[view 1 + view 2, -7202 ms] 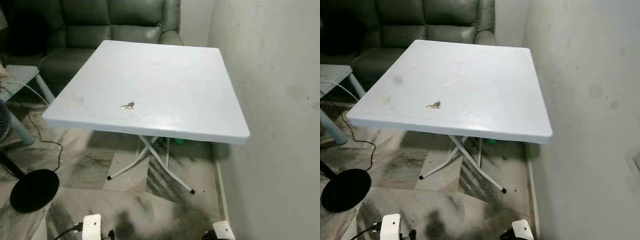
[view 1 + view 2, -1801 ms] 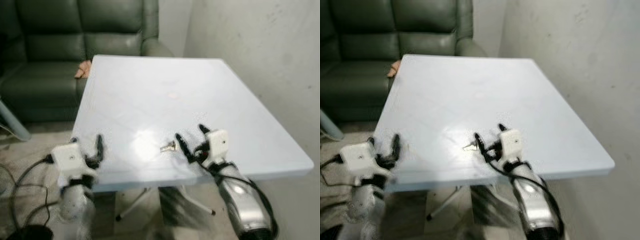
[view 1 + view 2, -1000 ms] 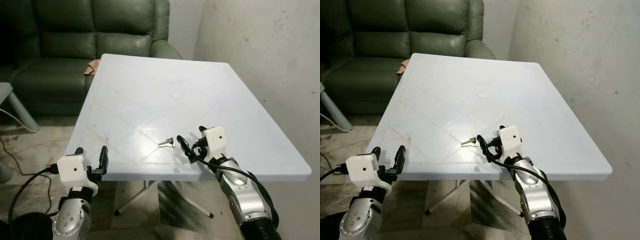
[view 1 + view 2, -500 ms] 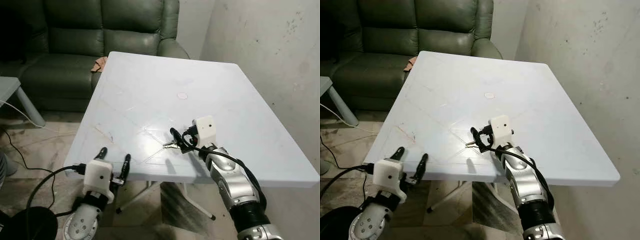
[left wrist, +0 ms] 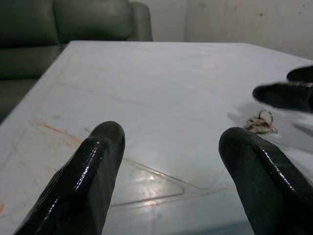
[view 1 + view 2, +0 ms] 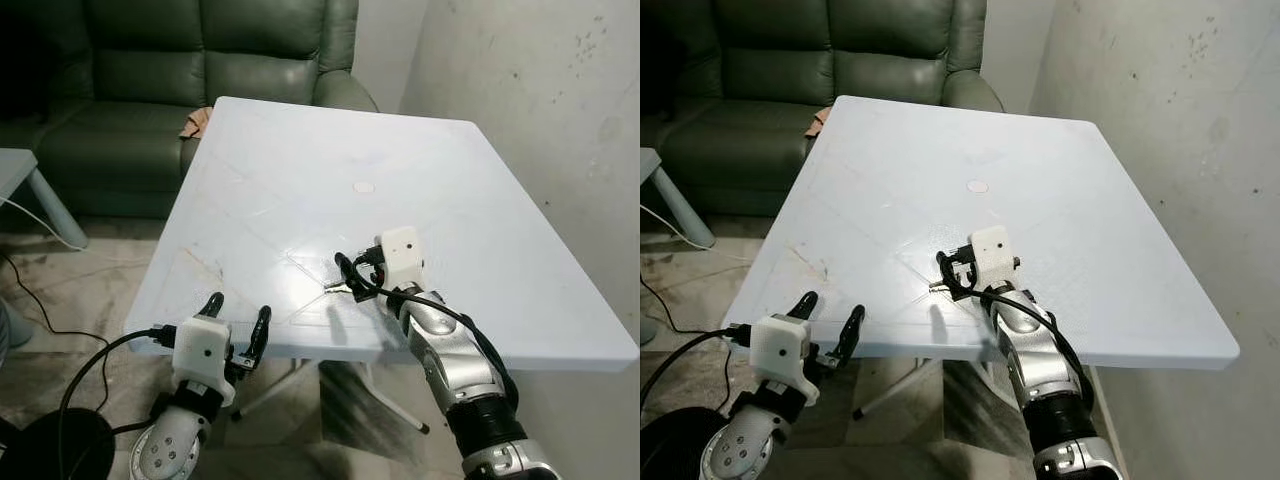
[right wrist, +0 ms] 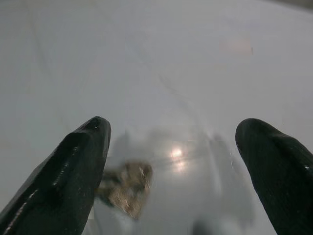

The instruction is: Hang keys on a hook

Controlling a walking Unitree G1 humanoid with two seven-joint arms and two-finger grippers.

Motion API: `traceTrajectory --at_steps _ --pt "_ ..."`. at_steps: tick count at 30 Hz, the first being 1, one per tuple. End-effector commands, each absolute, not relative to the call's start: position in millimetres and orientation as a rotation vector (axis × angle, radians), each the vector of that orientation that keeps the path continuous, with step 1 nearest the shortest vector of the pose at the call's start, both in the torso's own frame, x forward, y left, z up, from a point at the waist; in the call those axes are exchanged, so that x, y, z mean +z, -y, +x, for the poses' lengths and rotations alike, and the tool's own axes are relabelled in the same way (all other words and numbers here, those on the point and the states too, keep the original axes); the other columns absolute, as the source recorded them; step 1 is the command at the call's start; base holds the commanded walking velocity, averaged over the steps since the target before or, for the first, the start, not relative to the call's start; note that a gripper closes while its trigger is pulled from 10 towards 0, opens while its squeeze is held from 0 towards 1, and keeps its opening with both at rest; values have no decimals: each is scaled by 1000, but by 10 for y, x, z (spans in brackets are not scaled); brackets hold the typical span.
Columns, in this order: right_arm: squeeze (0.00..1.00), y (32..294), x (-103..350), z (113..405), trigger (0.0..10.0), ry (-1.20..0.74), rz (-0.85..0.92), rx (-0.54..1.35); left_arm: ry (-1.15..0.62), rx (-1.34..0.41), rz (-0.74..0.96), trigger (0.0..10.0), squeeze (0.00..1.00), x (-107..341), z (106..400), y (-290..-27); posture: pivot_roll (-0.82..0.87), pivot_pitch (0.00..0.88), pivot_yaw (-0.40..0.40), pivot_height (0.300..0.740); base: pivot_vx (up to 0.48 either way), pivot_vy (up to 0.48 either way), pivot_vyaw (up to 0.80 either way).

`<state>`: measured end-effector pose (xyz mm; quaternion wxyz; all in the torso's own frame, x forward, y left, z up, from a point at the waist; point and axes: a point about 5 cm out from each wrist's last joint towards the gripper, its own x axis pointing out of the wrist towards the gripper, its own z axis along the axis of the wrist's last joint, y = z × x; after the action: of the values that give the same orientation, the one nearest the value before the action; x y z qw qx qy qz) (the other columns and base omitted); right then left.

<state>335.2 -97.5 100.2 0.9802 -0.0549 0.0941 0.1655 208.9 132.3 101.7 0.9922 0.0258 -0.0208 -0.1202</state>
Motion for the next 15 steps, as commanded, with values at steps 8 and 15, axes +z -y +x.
traceTrajectory --at_steps 8,15 --pt "0 1040 858 3336 5843 -220 -166 303 31 -253 48 10000 0 1043 2060 -1291 -3 129 -93 740 0 0 0" --pt "0 1083 833 3312 0 -217 -178 298 26 -239 47 10000 0 1047 2064 -1323 -6 134 -91 740 0 0 0"
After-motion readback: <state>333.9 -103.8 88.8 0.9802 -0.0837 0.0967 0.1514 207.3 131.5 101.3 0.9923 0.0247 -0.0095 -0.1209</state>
